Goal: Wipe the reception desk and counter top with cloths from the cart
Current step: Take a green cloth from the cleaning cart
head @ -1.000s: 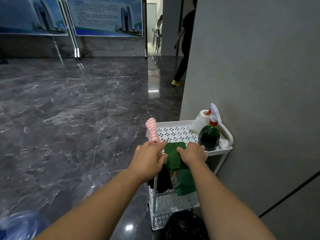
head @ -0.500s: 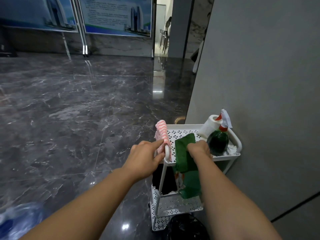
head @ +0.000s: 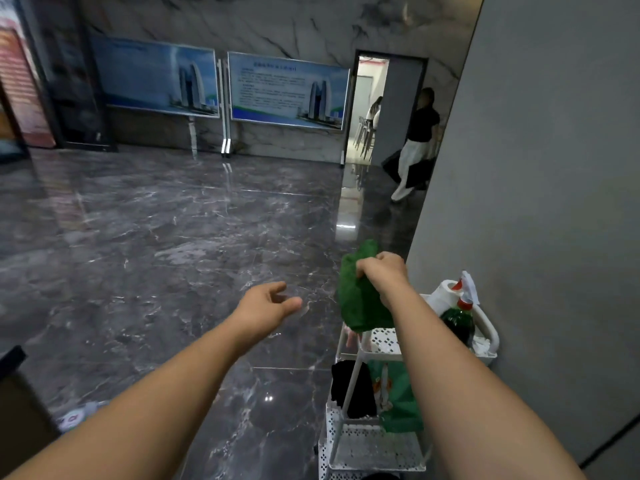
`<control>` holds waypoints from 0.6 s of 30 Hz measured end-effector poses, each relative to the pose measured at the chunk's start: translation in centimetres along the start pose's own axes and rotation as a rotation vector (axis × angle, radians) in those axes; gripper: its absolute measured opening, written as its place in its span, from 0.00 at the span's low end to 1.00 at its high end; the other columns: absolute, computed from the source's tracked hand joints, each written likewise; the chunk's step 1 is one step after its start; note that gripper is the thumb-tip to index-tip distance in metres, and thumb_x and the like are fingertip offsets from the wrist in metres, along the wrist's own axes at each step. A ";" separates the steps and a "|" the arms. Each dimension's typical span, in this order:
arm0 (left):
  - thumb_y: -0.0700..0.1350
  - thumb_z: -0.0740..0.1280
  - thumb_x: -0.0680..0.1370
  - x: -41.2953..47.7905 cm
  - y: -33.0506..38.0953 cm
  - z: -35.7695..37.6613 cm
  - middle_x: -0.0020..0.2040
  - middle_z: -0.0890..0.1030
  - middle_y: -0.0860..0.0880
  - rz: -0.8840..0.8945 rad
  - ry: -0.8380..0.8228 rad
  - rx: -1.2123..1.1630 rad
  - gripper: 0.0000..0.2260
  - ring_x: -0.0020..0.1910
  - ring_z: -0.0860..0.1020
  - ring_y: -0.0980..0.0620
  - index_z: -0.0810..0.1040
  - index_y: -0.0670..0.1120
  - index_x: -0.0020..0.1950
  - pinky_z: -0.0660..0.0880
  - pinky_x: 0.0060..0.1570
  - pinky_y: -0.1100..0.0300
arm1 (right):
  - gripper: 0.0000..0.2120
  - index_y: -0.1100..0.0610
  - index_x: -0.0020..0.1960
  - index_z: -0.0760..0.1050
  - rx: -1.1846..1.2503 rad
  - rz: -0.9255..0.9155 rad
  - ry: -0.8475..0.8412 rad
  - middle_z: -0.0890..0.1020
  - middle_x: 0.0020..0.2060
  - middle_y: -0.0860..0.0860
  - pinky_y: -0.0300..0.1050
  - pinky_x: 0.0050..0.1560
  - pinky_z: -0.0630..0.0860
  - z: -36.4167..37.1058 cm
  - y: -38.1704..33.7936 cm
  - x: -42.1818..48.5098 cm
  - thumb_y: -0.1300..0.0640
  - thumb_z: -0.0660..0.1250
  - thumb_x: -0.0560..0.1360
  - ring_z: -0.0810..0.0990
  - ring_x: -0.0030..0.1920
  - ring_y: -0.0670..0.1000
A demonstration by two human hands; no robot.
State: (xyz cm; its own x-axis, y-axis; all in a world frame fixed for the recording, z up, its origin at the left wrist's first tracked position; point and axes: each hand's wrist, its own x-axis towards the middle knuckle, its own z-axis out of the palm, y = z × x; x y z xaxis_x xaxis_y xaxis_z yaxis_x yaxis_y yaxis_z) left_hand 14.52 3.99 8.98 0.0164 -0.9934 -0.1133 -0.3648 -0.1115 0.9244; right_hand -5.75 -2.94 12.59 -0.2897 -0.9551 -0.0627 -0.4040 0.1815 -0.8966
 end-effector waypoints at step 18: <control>0.42 0.73 0.74 -14.9 -2.0 -18.0 0.41 0.84 0.44 -0.161 0.601 -0.853 0.07 0.39 0.83 0.50 0.79 0.40 0.48 0.80 0.35 0.61 | 0.06 0.59 0.33 0.76 0.163 -0.227 -0.915 0.79 0.33 0.59 0.47 0.40 0.75 17.1 -14.4 -19.2 0.69 0.66 0.66 0.78 0.34 0.57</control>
State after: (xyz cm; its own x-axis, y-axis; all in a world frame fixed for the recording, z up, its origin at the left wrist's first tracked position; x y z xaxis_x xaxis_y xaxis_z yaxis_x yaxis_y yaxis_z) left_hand 31.76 18.59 15.34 0.5502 -0.7889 -0.2738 0.4543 0.0077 0.8908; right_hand 20.50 8.79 19.17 0.5987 -0.7892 -0.1368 -0.2218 0.0007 -0.9751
